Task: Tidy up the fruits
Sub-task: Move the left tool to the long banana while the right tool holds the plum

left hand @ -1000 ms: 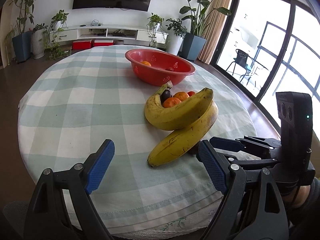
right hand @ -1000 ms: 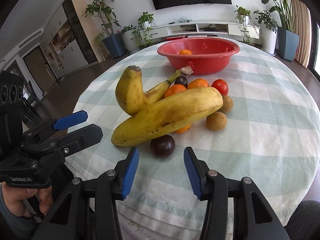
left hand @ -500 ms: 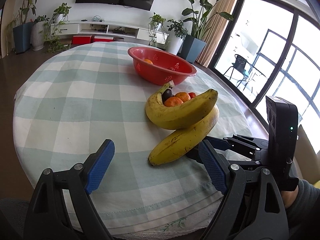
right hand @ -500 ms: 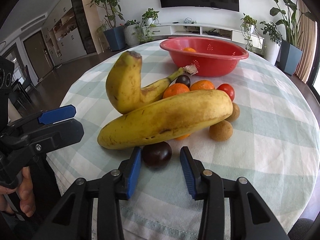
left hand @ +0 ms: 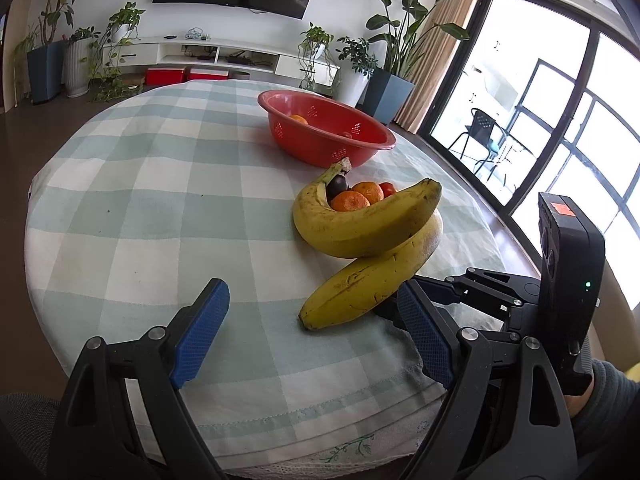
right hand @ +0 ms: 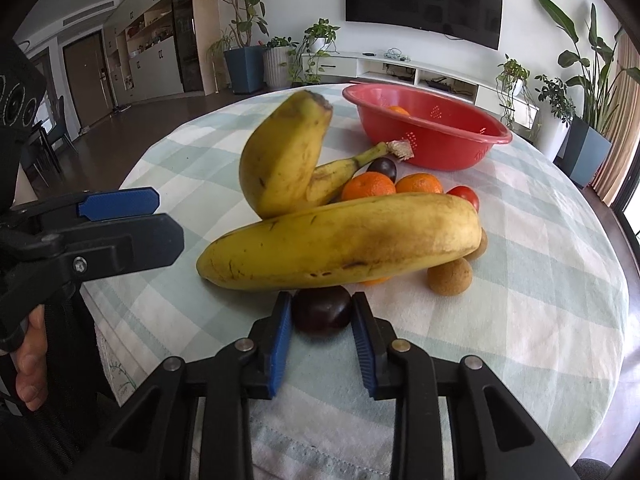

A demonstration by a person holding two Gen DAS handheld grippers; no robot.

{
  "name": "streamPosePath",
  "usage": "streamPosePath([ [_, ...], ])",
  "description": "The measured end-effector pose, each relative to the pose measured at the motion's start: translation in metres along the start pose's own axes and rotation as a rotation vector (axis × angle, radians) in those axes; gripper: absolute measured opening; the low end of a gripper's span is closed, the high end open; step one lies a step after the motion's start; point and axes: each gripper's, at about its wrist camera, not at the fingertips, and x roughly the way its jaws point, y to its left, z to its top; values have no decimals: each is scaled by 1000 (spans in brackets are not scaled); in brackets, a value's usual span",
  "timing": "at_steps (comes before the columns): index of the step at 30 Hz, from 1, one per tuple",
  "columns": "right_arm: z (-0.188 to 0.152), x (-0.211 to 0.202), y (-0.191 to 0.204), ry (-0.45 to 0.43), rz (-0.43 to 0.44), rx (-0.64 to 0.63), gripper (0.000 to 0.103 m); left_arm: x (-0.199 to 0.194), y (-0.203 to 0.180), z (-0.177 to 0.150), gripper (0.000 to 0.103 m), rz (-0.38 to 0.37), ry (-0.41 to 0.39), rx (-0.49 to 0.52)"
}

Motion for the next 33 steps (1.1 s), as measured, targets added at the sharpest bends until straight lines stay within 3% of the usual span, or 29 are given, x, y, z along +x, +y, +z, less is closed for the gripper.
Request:
streamPosePath([
  [13,-10,-21,-17,61,45,124,32,-1,0,0,86,-2,3,-4],
  [21,-21,-39,-30,92,57,180,32,2,-3,16,86,2,37,-6],
  [29,-26,-49,-30,95,59,184,32,40,-32,47,86,95,172,74],
  [33,-29,-53,-32,87,70,193,32,66,-34,57,86,122,223,28],
])
